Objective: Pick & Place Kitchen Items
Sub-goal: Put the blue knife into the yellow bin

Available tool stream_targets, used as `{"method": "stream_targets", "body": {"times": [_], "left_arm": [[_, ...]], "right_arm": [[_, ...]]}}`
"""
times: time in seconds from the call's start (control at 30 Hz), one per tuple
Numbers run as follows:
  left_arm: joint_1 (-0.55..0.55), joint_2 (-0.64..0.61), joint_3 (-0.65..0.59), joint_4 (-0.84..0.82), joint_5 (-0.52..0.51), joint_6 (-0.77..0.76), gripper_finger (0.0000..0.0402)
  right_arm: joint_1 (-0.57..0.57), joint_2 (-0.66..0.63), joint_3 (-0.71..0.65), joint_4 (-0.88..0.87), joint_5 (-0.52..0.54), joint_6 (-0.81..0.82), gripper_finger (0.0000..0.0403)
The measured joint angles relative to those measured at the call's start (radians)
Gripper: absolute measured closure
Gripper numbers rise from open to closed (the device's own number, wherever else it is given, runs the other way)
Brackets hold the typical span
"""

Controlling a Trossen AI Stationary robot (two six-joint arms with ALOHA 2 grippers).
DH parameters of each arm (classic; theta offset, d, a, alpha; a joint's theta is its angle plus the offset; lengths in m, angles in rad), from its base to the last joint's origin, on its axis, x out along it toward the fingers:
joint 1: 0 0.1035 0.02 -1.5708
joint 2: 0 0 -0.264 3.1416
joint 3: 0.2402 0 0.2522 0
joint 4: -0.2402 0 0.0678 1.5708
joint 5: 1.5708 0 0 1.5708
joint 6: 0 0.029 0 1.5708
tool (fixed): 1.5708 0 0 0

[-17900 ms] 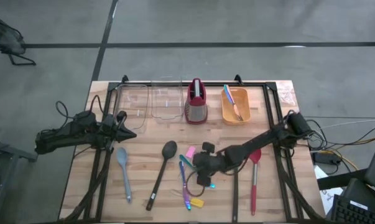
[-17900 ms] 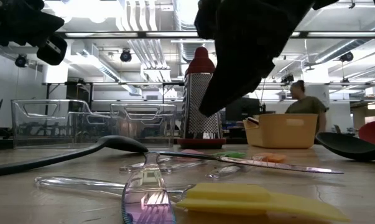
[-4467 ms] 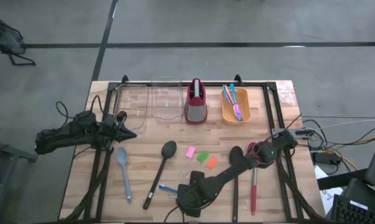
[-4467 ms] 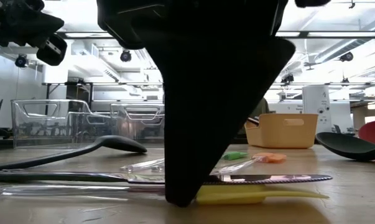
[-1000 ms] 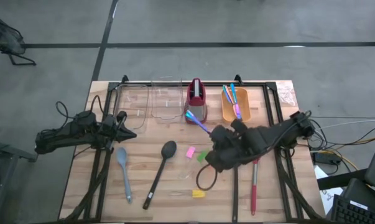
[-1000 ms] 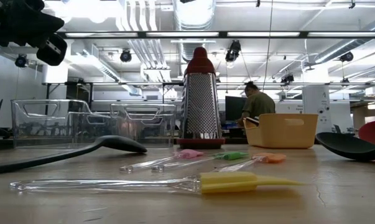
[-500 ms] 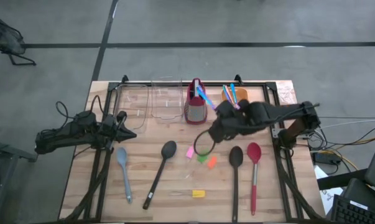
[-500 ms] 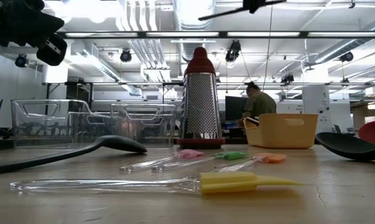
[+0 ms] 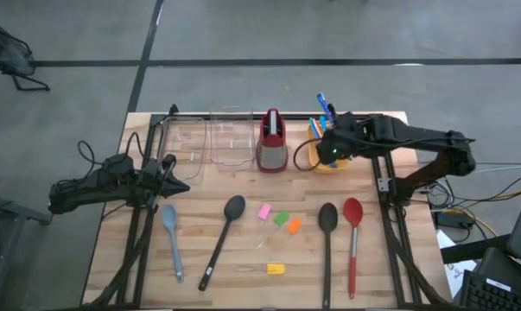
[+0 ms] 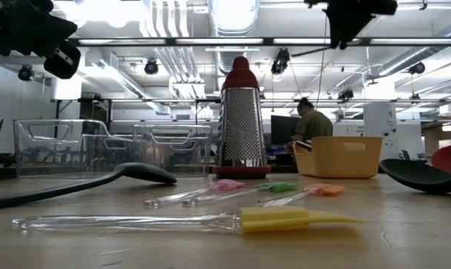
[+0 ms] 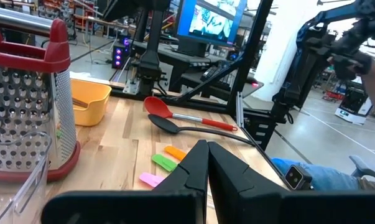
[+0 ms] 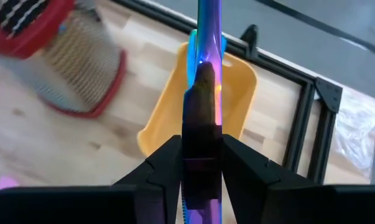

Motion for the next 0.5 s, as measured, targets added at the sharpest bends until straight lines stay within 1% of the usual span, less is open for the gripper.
{"method": "stream_targets", "body": {"times": [0.23,0.5], "left_arm": [[0.0,0.0,0.0,0.0,0.0,0.0,0.039],[0.0,0.0,0.0,0.0,0.0,0.0,0.039]], "right_arm": [[-0.114,-0.073,-0.181,0.2,-0.001,-0.068,0.0316],[-0.206,-0.082,-0.373,0.375,-0.026,-0.118,0.03]]}}
